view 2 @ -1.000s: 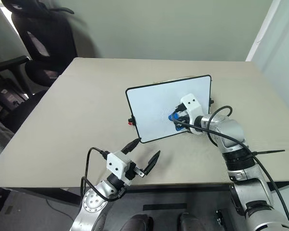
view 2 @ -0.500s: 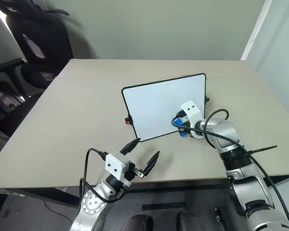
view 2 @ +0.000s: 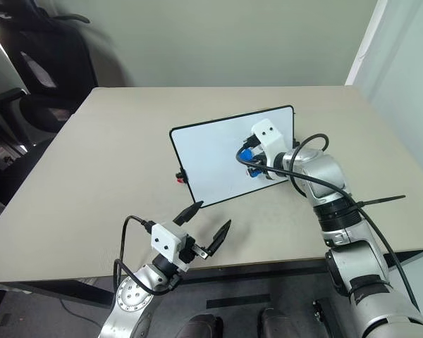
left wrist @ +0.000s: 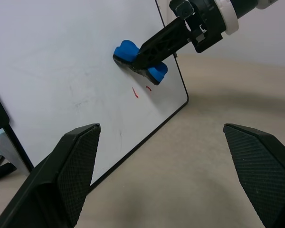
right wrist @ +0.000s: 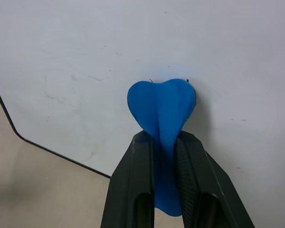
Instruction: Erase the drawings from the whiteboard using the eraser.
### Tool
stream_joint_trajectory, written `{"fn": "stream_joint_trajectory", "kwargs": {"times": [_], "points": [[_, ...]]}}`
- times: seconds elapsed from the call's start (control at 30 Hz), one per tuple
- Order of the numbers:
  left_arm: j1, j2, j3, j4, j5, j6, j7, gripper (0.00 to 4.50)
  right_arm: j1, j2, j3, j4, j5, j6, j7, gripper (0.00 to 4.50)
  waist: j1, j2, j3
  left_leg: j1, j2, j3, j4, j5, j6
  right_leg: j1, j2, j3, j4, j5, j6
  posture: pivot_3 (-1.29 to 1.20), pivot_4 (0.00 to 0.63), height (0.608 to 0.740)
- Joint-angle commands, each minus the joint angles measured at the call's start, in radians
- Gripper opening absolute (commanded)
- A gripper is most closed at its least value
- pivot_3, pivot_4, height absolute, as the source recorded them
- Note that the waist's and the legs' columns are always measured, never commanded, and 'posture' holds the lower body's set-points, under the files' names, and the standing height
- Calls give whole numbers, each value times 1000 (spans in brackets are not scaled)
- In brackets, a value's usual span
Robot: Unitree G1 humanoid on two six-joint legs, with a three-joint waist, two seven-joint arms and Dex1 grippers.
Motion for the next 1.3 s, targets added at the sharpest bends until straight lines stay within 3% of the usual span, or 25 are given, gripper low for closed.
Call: {"fn": "stream_joint_trajectory", "kwargs": {"times": [0.03, 0.27, 0.7, 1.07, 1.3], "points": [[0, 0, 2, -51, -7, -7, -2, 4500, 49, 16, 36, 31, -27, -9, -9, 550, 0, -1, -1, 0, 0, 0, 0, 0, 0, 0, 0, 0, 0, 0, 0, 0, 150, 739], [10, 6, 8, -65, -11, -3, -3, 4500, 95, 34, 52, 69, -52, -8, -18, 550, 0, 0, 0, -1, 0, 0, 0, 0, -1, -2, 0, 0, 1, 2, -1, 0, 150, 739], [4, 14, 14, -65, -22, 3, -8, 4500, 1, -5, -67, 35, -40, -1, -40, 550, 0, 0, 2, -2, 0, 0, 0, -1, -1, -4, 0, 0, 0, 3, -4, 0, 150, 739], [8, 13, 10, -72, -19, 4, -6, 4500, 74, 13, 37, 121, -86, 0, -30, 550, 0, -1, 1, 0, 0, 0, 0, 0, -1, -3, 0, 0, 0, 4, -3, 0, 150, 739], [8, 16, 19, -75, -20, 3, -4, 4500, 34, 2, -20, 147, -84, -52, -39, 550, 0, -1, 2, -1, 0, 0, 0, 0, -1, -3, 0, 0, 0, 4, -3, 0, 150, 739]]}}
